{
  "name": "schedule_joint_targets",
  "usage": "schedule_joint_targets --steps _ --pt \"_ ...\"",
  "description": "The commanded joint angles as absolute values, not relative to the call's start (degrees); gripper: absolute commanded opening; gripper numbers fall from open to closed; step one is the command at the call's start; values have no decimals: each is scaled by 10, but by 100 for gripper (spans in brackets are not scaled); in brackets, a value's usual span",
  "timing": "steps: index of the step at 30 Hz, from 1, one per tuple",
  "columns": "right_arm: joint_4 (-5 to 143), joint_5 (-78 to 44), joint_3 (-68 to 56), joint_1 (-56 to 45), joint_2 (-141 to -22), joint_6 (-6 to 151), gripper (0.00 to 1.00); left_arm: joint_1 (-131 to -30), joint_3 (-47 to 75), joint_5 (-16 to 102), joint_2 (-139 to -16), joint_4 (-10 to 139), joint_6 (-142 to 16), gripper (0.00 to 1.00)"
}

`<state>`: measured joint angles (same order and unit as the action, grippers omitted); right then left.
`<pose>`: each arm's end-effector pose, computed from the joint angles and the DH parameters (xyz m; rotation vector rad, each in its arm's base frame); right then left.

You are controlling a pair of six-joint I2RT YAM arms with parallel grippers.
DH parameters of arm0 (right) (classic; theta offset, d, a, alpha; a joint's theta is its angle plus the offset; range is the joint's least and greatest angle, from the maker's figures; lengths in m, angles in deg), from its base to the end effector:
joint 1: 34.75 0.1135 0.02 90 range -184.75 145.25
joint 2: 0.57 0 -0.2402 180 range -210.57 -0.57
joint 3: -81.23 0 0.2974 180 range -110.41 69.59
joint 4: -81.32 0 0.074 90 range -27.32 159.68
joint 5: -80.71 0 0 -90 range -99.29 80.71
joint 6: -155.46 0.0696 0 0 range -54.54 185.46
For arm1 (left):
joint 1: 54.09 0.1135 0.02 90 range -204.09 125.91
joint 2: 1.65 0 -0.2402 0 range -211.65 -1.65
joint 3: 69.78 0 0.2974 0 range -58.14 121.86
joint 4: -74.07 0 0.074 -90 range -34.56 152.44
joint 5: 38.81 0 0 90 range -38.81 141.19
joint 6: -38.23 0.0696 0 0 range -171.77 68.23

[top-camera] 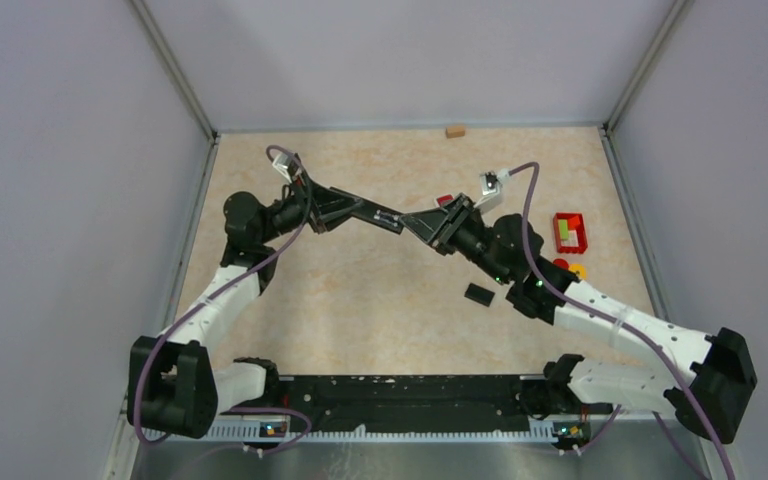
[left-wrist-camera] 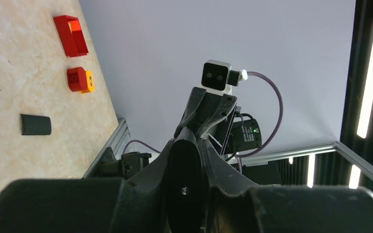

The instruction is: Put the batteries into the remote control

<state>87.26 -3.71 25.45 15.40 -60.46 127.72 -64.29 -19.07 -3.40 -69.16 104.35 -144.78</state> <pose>0.2226 0.2562 0.3045 0.2700 1.7171 1.4425 0.3088 -0.1132 0.2761 -0.2609 1.8090 -2.0101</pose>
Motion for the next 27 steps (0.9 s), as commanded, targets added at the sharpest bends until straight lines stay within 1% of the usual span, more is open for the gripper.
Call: schedule_joint_targets --steps 1,7,10,12,14,16,17,18,19,21,27 --pt "740 7 195 152 -637 1213 24 -656 -145 -88 -654 1043 -1380 0" --pt "656 38 163 152 -660 1162 21 -655 -115 -91 -645 981 -1320 0" --pt "620 60 143 152 -670 1132 21 -654 -110 -91 -646 965 -1302 0" --pt "612 67 138 151 -666 1117 22 -653 -106 -89 -645 939 -1280 0" --pt "626 56 139 149 -655 1105 32 -653 -101 -85 -645 903 -1249 0" --pt "652 28 145 143 -641 1097 46 -651 -95 -75 -645 854 -1208 0" --pt "667 9 150 139 -634 1096 55 -650 -92 -70 -645 830 -1190 0" --pt "686 -11 158 135 -625 1094 60 -649 -88 -65 -646 810 -1172 0" --pt "708 -28 166 131 -617 1093 63 -649 -85 -60 -647 794 -1156 0" --pt "740 -58 178 122 -607 1101 66 -647 -81 -56 -649 777 -1136 0" --pt "819 -114 212 114 -596 1139 68 -643 -79 -60 -653 776 -1124 0"
